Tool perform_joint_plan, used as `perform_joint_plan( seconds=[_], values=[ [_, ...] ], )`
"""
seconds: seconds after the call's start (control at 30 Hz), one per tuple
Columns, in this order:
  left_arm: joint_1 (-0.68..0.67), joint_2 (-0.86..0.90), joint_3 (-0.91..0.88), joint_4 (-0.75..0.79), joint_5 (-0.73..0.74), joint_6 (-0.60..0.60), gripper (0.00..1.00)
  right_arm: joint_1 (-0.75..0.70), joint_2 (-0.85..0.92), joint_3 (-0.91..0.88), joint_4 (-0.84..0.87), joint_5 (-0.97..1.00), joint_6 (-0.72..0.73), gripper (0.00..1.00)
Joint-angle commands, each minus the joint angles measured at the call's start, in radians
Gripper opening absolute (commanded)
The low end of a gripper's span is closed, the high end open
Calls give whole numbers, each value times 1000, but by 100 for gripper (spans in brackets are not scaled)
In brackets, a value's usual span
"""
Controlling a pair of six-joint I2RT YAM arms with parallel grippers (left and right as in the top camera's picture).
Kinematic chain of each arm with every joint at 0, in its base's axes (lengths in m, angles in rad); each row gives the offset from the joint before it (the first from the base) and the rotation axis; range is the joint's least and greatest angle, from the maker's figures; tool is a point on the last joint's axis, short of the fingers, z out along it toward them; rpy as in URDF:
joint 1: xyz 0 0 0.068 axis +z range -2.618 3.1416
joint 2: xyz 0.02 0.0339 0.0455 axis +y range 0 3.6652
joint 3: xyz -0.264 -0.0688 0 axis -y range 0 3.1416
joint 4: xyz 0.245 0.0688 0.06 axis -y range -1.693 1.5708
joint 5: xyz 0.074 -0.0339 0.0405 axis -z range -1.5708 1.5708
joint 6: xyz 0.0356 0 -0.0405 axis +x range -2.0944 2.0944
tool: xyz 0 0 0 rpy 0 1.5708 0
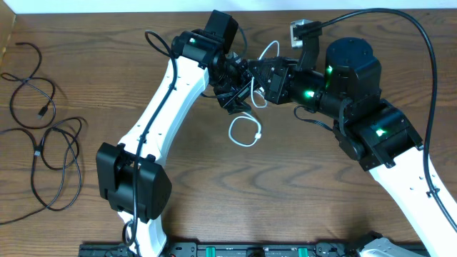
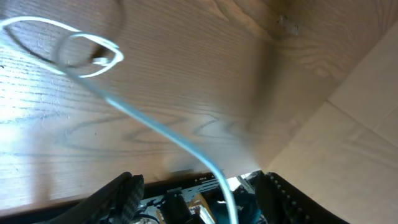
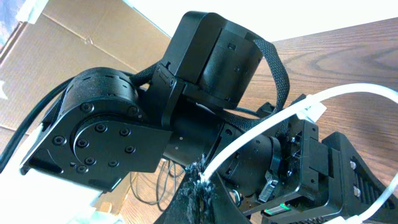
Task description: Untangle cables
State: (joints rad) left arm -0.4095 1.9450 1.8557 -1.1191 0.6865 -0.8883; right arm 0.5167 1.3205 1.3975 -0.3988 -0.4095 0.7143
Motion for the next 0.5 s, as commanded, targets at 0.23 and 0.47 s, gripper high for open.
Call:
perform_joint_plan(
  seconds=[0.23, 0.47],
  values=[
    [-2, 10, -5, -4, 10, -12, 54, 21, 3, 6, 2, 8, -21, 1],
    [-2, 10, -5, -4, 10, -12, 48, 21, 3, 6, 2, 8, -21, 1]
  ],
)
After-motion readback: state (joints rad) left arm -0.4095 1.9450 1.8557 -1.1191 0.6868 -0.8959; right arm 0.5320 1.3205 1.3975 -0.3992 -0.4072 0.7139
